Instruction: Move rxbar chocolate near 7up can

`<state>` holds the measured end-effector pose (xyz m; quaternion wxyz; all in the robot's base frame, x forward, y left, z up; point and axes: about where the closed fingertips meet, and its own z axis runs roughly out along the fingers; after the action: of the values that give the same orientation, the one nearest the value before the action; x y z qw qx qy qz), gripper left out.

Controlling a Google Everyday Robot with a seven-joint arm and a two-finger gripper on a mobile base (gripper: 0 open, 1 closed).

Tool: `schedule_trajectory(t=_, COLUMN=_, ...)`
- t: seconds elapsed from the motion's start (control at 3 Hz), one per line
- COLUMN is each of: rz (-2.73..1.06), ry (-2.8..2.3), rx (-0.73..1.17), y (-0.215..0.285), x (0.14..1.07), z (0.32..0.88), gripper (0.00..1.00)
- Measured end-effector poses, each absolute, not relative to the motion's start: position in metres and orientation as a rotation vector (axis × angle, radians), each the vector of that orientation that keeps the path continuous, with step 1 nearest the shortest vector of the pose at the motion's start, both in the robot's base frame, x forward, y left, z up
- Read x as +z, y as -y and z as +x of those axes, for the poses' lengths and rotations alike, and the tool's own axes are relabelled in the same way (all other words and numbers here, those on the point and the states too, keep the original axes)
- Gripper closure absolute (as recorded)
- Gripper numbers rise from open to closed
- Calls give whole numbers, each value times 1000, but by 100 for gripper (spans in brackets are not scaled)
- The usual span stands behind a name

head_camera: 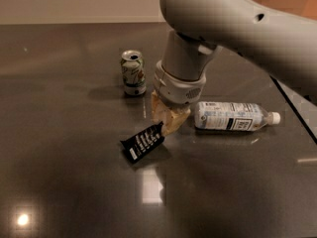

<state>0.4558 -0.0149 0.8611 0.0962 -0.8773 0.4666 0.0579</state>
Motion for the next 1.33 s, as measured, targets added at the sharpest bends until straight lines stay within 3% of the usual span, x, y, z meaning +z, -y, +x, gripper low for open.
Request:
schedule_trajectory(t=1.0, rz=-2360, ry=-1725, rx=-2, y=38, x=861, z=570, gripper=100)
schedule_trajectory(t=1.33, rz=-2298, ry=-1776, rx=-5, y=39, x=862, z=590, gripper=83)
